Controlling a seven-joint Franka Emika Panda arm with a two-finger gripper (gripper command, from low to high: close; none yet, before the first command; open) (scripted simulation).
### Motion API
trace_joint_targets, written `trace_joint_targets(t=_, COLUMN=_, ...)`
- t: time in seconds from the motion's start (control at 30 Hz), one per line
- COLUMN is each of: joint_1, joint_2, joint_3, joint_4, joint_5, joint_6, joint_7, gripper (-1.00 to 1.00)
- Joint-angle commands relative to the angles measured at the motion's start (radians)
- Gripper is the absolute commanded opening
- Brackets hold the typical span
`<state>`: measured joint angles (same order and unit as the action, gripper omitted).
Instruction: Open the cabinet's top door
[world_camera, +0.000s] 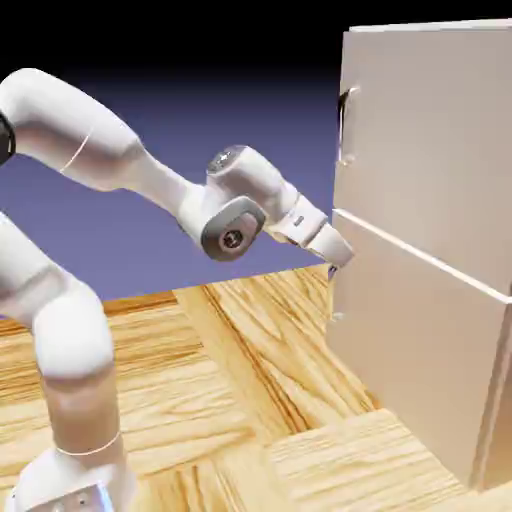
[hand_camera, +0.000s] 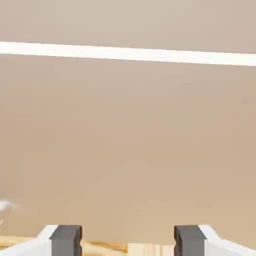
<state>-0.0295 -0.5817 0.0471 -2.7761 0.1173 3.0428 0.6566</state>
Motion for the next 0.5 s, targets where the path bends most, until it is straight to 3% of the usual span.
trace_joint_targets(t=0.0, joint_1=-0.015, joint_2=-0.004, joint_3=0.017, joint_4=0.013, joint_5=0.044, joint_6=0.002, joint_7=-0.031, gripper=0.00)
trace_joint_targets(t=0.47, joint_1=-0.231, joint_2=-0.065, joint_3=0.262, joint_4=0.188, joint_5=0.653, joint_6=0.032, joint_7=-0.469, gripper=0.00)
